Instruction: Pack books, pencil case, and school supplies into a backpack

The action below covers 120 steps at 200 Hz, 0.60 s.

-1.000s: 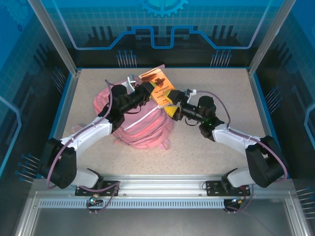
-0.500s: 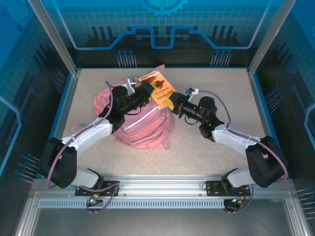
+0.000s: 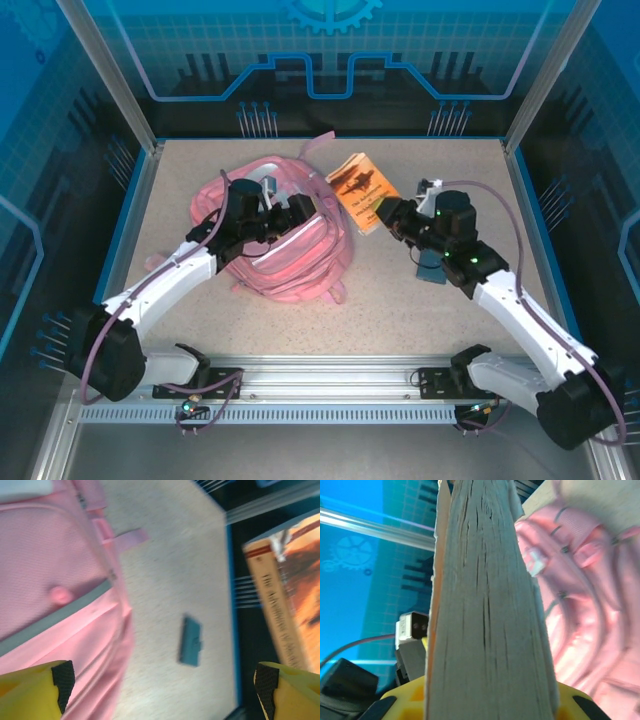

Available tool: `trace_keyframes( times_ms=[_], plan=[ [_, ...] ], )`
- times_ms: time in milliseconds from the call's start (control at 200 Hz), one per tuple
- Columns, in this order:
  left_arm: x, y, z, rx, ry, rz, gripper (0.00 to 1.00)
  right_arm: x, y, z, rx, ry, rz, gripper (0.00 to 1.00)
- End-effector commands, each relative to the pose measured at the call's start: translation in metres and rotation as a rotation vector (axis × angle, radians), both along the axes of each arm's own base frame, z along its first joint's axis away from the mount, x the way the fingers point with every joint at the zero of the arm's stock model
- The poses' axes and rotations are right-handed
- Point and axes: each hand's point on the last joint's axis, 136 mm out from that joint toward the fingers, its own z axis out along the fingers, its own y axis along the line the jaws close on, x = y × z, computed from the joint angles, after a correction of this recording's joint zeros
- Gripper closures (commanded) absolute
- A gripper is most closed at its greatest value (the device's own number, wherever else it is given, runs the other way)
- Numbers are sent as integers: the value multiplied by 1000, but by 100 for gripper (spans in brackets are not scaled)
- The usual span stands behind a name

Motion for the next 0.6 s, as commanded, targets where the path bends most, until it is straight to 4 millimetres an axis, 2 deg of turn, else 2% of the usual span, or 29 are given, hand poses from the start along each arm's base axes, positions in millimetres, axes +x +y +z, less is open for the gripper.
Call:
trace_keyframes(
  times_ms=[0,135,295,435,595],
  plan=[
    [-28,30,-28,351,38,-121,5,-12,-31,-1,-187,-25,-34,84],
    [-37,39,-40,568,40,-199,2,-23,-50,0,-248,-32,-59,84],
    [-39,29,-49,758,17,-295,1,-28,-60,-4,-275,-18,-78,84],
    [-36,17,-63,883,30,-359,2,-27,-61,-10,-273,4,-76,84],
    [-30,6,-85,967,72,-423,21,-27,-62,-15,-271,22,-75,84]
  ],
)
